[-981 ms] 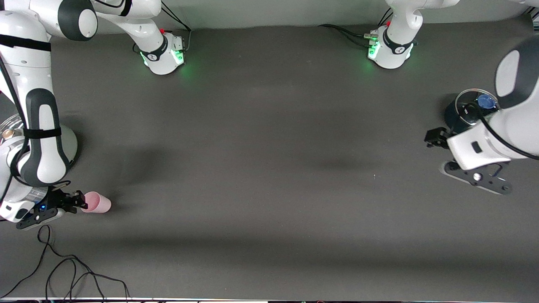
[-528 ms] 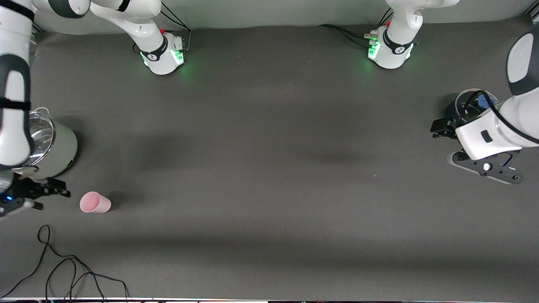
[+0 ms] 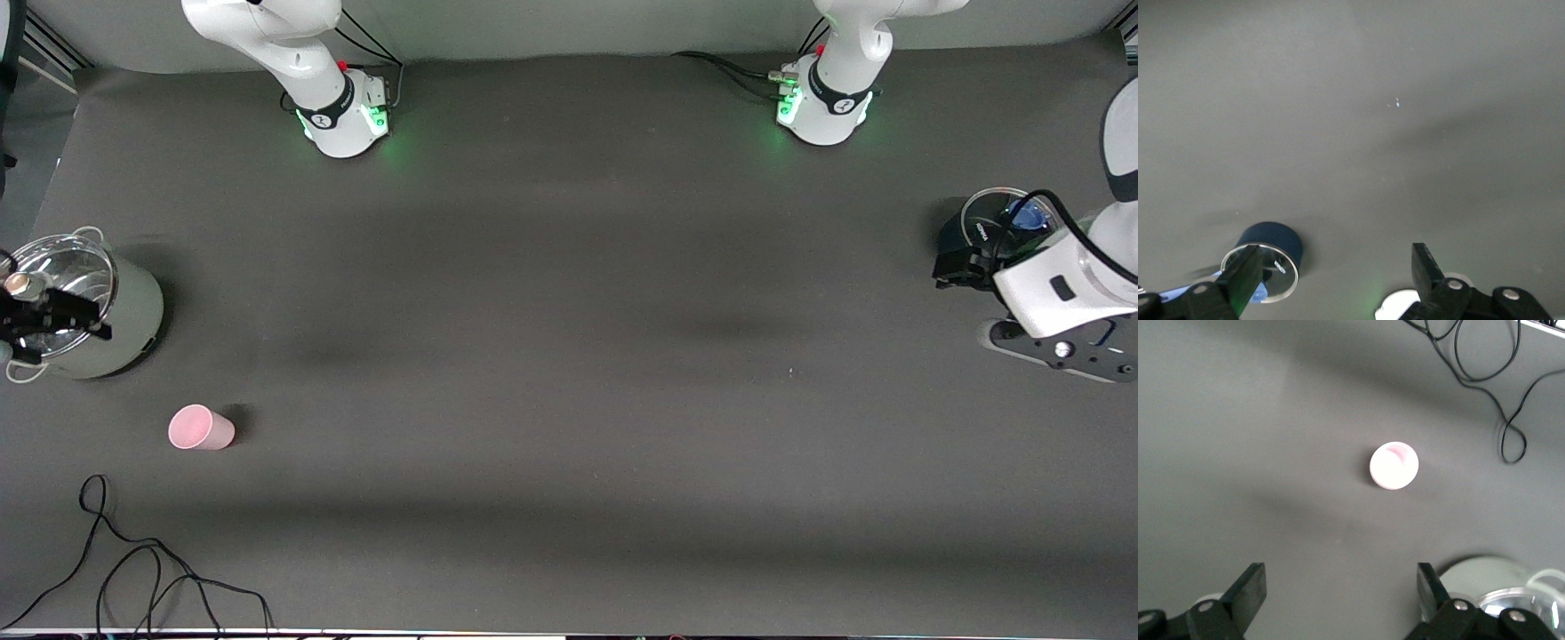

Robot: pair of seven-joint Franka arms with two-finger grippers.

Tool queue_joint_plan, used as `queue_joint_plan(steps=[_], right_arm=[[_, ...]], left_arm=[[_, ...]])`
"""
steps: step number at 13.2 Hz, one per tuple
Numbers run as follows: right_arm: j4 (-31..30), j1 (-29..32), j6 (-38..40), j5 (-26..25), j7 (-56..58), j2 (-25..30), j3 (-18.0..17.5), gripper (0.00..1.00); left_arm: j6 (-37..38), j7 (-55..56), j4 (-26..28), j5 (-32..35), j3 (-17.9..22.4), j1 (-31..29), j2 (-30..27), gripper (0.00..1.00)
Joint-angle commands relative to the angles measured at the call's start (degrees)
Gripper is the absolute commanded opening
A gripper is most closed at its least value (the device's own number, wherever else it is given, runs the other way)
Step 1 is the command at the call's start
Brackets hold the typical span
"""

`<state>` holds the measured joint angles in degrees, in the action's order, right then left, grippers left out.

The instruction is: Transfer pink cup from left to right arm

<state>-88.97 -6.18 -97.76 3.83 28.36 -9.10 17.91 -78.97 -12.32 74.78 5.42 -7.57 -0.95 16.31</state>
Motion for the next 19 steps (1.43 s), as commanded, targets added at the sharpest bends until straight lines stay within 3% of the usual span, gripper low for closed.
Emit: queue_joint_plan(steps=[1, 2, 5, 7, 9, 11, 14, 17, 19], right_arm=[[-3.2, -4.0, 2.9, -3.6, -8.6, 5.6, 0.3, 1.00], [-5.0, -5.3, 3.1, -4.3, -11.5, 7.6, 0.3, 1.00], [-8.0, -8.7, 3.1, -6.3, -19.8, 11.6, -0.4, 1.00], [-8.5, -7.1, 3.2, -6.6, -23.9, 12.9, -4.3, 1.00], [-8.2, -0.3, 3.6, -6.6, -25.4, 13.5, -11.5, 1.00], [-6.6, 4.7, 5.0, -6.6, -25.0, 13.5, -15.1, 1.00], [-4.8, 5.1, 5.6, -6.5, -25.4, 12.9, -14.8, 1.00], [-4.9, 5.5, 5.7, -5.9, -25.5, 11.6, -14.7, 1.00], [-4.9, 5.5, 5.7, -5.2, -25.6, 10.1, -14.1, 1.00]], left_arm=[[-12.7, 0.8, 22.3, -0.8, -0.1, 0.2, -14.5, 1.00], [-15.2, 0.9, 25.9, -0.8, -0.1, 0.2, -16.6, 1.00], [-16.6, 1.6, 26.6, -0.9, 1.2, 2.1, -17.9, 1.00], [-16.5, 9.0, 26.5, -0.8, 8.9, 11.0, -18.8, 1.00], [-15.9, 8.3, 25.3, -0.7, 9.9, 11.9, -18.3, 1.00], [-16.9, 2.3, 23.1, -1.3, 12.0, 11.2, -16.9, 1.00], [-15.9, 2.8, 20.2, -5.0, 12.8, 11.0, -15.4, 1.00], [-8.1, 3.1, 13.0, -4.9, 12.9, 10.9, -11.7, 1.00], [-7.4, 2.6, 14.2, -5.0, 12.8, 10.6, -11.4, 1.00]])
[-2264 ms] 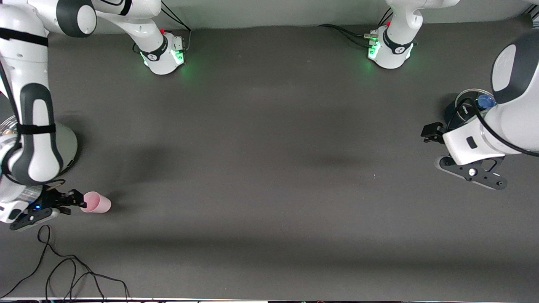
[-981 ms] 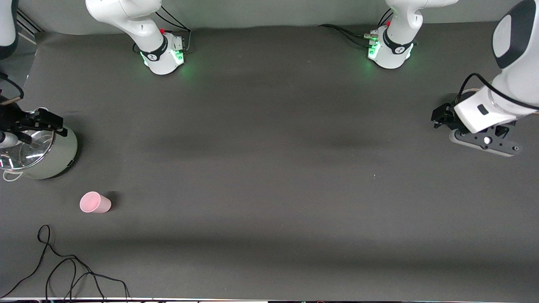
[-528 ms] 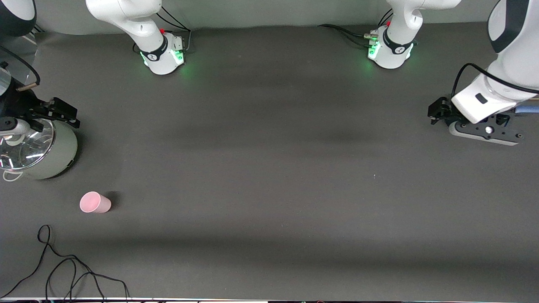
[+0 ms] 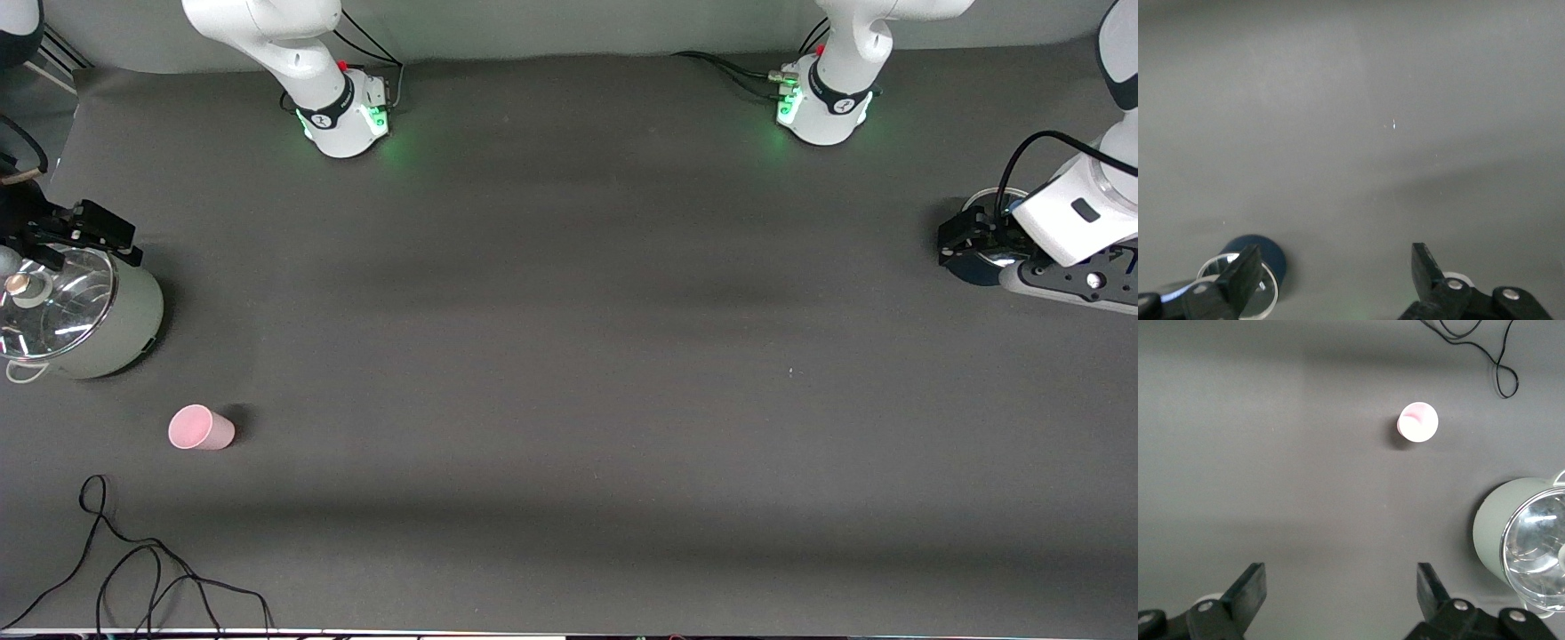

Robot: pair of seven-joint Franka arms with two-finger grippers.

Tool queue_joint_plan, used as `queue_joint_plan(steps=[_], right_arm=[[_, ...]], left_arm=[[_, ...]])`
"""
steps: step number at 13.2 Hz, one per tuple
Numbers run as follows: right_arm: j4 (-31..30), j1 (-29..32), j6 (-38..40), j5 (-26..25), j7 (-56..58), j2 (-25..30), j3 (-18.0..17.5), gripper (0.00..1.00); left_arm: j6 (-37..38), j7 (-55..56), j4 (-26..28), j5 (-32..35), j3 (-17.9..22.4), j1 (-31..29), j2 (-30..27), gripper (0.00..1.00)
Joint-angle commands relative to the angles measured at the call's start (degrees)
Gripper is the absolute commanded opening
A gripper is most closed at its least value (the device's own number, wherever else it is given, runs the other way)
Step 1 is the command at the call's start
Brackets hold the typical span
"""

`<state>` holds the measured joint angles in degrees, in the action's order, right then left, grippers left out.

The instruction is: Transfer pink cup from left to right arm

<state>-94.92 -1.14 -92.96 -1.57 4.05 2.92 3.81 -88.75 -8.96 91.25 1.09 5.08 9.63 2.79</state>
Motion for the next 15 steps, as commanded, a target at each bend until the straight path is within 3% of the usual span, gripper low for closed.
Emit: queue_joint_plan(steps=[1, 3, 9, 15], right_arm=[[1.0, 0.4, 0.9, 2.3, -1.3, -2.0, 0.1, 1.00], [0.9, 0.2, 0.9, 4.1, -1.2, -2.2, 1.8, 1.00], [0.9, 0.3, 1.2, 4.1, -1.2, -2.0, 2.0, 1.00], [1.0, 0.3, 1.2, 4.0, -1.2, -2.0, 2.0, 1.00]], left_arm=[[2.4, -0.5, -2.2, -0.6, 0.3, 0.1, 2.2, 1.00], [2.2, -0.4, -2.2, -0.6, 0.3, 0.1, 2.2, 1.00], [0.4, -0.4, -2.0, -0.6, 0.3, 0.1, 2.4, 1.00], [-3.6, -0.5, 2.5, -0.5, 0.2, -0.1, 0.4, 1.00]])
